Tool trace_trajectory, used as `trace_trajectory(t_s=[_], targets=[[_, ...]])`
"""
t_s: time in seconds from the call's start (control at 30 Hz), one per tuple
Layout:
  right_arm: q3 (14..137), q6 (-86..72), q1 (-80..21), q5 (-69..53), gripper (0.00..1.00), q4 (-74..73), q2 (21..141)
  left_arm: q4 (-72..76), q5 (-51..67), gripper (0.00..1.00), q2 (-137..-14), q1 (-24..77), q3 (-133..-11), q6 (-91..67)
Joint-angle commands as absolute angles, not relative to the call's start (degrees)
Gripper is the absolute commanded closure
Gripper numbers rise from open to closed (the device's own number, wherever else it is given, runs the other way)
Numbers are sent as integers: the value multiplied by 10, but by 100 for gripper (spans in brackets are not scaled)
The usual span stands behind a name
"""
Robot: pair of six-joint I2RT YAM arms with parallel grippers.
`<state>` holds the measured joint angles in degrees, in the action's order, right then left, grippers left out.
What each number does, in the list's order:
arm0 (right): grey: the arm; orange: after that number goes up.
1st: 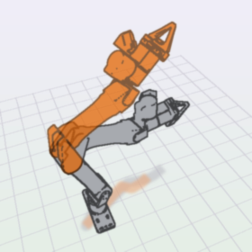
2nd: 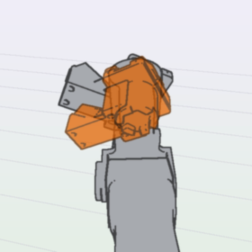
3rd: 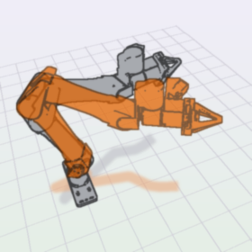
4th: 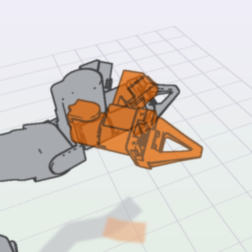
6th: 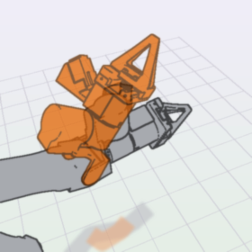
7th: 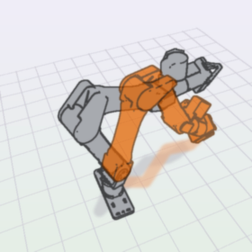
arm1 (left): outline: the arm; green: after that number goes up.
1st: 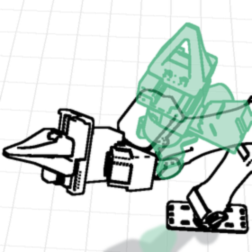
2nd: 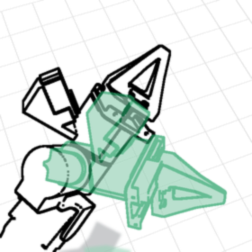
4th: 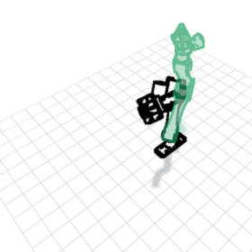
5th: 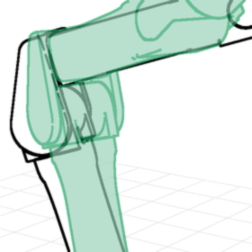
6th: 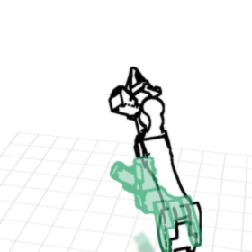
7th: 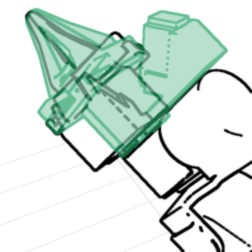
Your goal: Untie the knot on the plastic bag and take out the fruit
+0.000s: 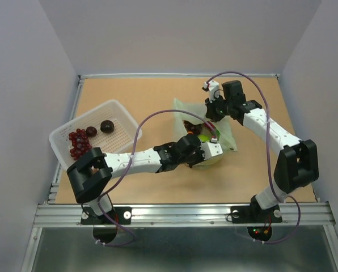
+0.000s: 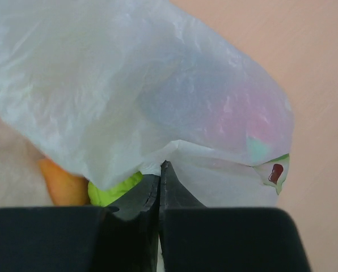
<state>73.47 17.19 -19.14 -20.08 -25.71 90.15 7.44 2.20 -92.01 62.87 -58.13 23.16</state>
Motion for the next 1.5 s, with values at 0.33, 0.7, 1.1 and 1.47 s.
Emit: trace_trajectory(t_s=[0.33, 0.7, 1.1, 1.47], targets=[[867, -90, -111, 24, 100, -123, 1040, 146, 41, 87, -892, 731, -408, -45], [820, -111, -117, -36, 24, -144, 951, 120, -20, 27, -820, 733, -419, -138], [611, -233, -178, -67, 13, -176, 711, 100, -96, 7, -683, 732, -499, -180], [485, -319, -276, 14, 15, -176, 698, 156, -175, 23, -734, 664, -450, -253]])
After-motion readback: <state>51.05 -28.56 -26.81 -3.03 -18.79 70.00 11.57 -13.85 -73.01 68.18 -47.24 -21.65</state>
